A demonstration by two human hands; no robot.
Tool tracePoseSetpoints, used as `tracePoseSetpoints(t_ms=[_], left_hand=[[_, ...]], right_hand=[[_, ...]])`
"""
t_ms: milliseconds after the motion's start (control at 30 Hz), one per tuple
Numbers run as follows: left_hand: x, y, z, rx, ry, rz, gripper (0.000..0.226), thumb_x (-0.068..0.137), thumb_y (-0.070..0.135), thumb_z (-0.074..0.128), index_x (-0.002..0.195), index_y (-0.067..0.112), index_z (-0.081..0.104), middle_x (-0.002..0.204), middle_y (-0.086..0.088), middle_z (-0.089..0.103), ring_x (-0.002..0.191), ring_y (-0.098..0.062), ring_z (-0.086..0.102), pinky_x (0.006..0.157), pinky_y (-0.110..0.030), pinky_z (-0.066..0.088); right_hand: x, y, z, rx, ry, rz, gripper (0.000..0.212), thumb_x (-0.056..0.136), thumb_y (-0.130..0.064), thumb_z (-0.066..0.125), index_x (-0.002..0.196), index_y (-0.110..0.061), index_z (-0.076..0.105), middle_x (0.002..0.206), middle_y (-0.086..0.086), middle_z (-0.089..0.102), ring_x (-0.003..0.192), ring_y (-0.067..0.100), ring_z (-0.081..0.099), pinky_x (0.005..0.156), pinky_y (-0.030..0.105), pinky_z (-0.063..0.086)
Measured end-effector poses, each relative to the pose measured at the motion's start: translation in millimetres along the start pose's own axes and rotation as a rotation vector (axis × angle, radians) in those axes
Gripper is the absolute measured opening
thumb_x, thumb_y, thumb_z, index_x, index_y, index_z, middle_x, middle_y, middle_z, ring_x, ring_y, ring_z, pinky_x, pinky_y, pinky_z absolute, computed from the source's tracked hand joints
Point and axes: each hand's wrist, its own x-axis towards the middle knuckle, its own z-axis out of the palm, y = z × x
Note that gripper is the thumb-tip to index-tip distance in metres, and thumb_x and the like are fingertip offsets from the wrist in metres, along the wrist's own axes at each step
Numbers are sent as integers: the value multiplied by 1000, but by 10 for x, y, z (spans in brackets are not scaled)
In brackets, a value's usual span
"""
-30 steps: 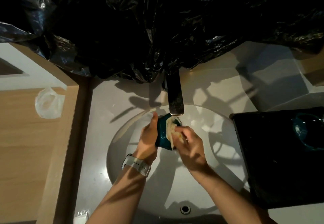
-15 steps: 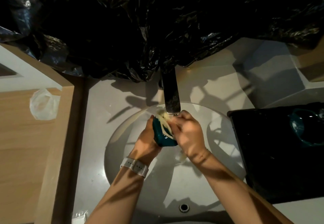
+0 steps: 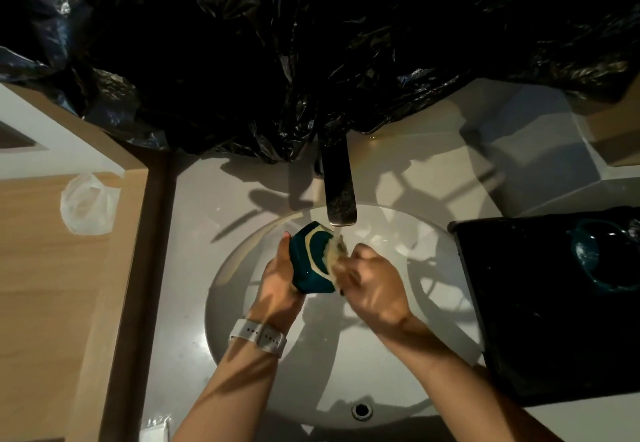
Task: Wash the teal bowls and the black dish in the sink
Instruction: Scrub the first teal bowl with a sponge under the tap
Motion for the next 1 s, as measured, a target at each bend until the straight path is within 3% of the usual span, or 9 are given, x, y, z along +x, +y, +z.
tracePoseSetpoints(t_ms=[100, 200, 333, 433, 500, 633, 700, 800, 1000], left_hand=[[-50, -78, 21, 15, -53, -33, 38, 105, 36, 40, 120, 8, 61, 100, -12, 74, 93, -26, 70, 86, -42, 57], [-128, -41, 79, -41, -68, -52, 40, 105, 38, 36, 111, 8, 62, 97, -11, 72, 89, -22, 69, 82, -36, 55], [-75, 24, 10, 48, -20, 37, 41, 103, 41, 43, 117, 9, 64, 90, -6, 77, 87, -20, 72, 79, -36, 54], [-90, 5, 8, 132, -24, 38, 50, 96, 49, 50, 120, 8, 64, 97, -12, 76, 90, -24, 73, 84, -39, 57], [-131, 0, 26, 137, -44, 8, 39, 102, 43, 43, 114, 13, 65, 86, -8, 78, 82, -17, 74, 76, -33, 59], [-240, 82, 110, -4, -117, -28, 40, 107, 30, 34, 135, 6, 51, 110, -9, 70, 100, -20, 67, 98, -29, 50], [-210, 141, 127, -184, -139, -106, 41, 108, 31, 30, 133, 5, 51, 121, -13, 66, 105, -26, 65, 98, -36, 50], [-118, 128, 205, -390, -161, -234, 57, 105, 44, 30, 138, 2, 50, 135, -26, 58, 125, -40, 55, 108, -54, 40], [-178, 70, 341, -426, -138, -282, 56, 106, 45, 28, 132, 3, 55, 112, -24, 71, 96, -34, 72, 71, -43, 59]], right_hand=[[69, -103, 36, 131, -8, 3, 25, 89, -30, 57, 88, -13, 75, 87, 7, 59, 75, 19, 58, 69, 25, 46], [269, 4, 32, 90, 78, 22, 40, 85, -43, 47, 85, -14, 75, 79, 6, 56, 70, 24, 58, 67, 29, 45], [69, 120, 24, -2, -30, 93, 56, 85, -54, 30, 74, -18, 72, 72, -3, 43, 64, 20, 51, 59, 26, 34], [12, 14, 60, 135, -53, 99, 31, 89, -35, 55, 83, -13, 76, 78, -4, 46, 68, 15, 50, 61, 18, 36], [121, -56, 58, 201, -24, 91, 19, 88, -24, 62, 87, -11, 76, 80, -1, 50, 73, 19, 54, 67, 21, 43], [237, 105, 56, 298, 87, 169, 18, 88, -28, 65, 85, -12, 75, 78, 7, 58, 75, 24, 58, 72, 31, 45], [158, 150, 52, 459, 192, 307, 15, 89, -26, 68, 83, -13, 73, 81, 6, 64, 80, 23, 62, 77, 36, 49], [32, 41, 60, 964, 233, 512, 19, 93, -25, 62, 99, -8, 67, 97, 11, 70, 89, 22, 65, 76, 31, 54], [180, -6, 57, 1317, 176, 664, 24, 91, -26, 61, 113, -18, 56, 106, 9, 68, 96, 23, 66, 78, 39, 53]])
